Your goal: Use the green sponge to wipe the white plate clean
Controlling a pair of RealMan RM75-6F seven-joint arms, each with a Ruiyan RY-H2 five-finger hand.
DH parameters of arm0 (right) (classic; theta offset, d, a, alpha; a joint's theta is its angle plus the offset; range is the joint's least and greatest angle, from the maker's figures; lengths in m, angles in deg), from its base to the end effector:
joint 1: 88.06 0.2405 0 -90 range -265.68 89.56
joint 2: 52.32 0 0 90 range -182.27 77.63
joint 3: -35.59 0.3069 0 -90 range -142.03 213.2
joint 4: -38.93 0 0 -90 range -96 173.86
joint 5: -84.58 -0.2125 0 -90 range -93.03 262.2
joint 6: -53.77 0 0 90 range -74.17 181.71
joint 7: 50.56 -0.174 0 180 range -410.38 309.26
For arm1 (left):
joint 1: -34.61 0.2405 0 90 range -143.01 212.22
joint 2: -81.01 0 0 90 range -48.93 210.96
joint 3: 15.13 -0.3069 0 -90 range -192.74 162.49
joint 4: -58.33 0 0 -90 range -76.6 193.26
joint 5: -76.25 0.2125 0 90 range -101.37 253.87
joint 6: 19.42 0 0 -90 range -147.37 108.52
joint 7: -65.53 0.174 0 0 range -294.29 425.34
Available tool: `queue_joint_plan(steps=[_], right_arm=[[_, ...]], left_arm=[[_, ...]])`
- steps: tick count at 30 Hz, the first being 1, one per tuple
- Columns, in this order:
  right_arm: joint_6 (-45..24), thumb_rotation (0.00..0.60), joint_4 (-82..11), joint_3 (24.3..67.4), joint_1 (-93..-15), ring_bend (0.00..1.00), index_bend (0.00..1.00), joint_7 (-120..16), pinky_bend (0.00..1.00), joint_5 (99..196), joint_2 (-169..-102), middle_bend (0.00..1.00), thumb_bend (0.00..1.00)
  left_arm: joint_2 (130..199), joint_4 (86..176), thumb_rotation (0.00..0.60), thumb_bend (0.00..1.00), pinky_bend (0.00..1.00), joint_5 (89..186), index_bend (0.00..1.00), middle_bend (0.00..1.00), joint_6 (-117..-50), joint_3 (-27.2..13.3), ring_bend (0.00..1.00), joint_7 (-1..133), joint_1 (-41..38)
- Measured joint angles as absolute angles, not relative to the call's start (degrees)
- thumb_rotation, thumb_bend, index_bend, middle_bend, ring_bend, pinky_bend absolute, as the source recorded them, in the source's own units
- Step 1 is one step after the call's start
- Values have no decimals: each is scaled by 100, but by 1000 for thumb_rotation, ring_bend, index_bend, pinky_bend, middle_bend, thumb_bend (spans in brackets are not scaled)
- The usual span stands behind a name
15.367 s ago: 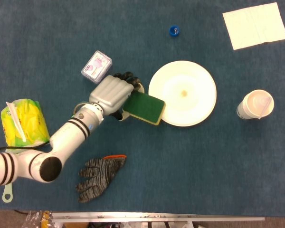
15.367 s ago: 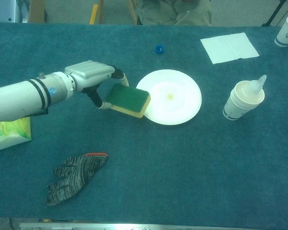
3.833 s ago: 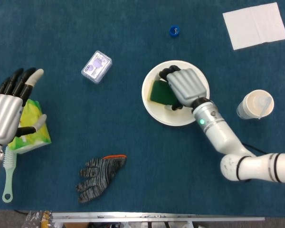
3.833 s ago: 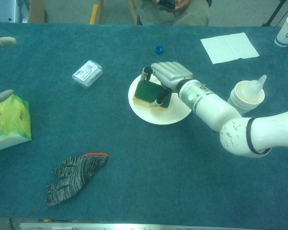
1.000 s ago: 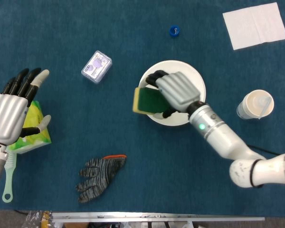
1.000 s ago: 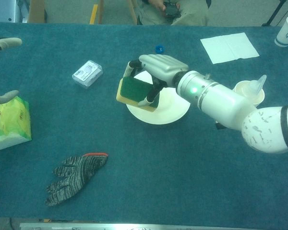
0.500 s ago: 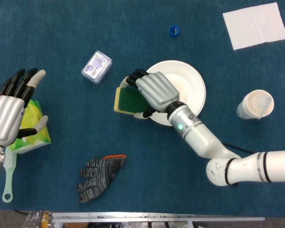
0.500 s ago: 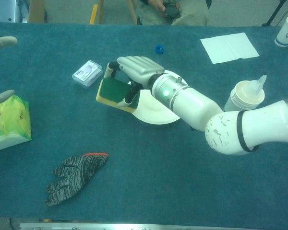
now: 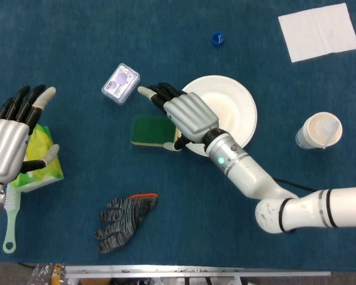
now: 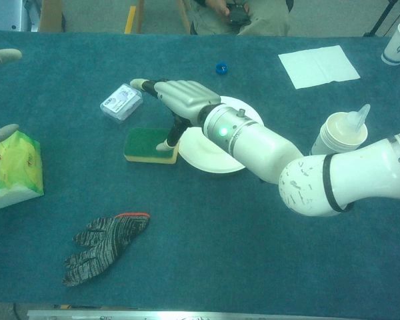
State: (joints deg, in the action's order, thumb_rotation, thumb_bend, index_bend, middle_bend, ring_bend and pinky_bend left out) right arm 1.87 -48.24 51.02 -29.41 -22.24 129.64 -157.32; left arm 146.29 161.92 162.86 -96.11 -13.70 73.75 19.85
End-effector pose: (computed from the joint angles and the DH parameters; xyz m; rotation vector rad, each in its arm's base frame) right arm -0.0220 -0.3767 -0.1361 2.0610 -1.1893 1.0433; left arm -0.2799 0.2549 0.1269 -1.6179 -0.9545 -0.9932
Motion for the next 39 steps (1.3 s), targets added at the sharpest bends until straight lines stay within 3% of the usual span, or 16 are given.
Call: queue_joint_plan(steps=[10,25,39], right_arm=[[26,600,-5386,5066,-3155,12,0,-2310,279,13124,-14994,66,111],[-694,600,-7085,4788,-3978,11,0,-2173,279,13115,-12561,88,117],[-1360,600,-7794,4333,-5277,11,12,-2923,279,13806,-10730,110,143]], left_arm=[[14580,16182,535,280,114,16264,38,47,-9617,-1335,0,7357,1980],[14416,16047,536,280,113,16111,38,48,-9526,-1249,0,7432,1920],[14481,15753,555,280,102,15858,38,48,-9682,-1069,0,7553,1948]])
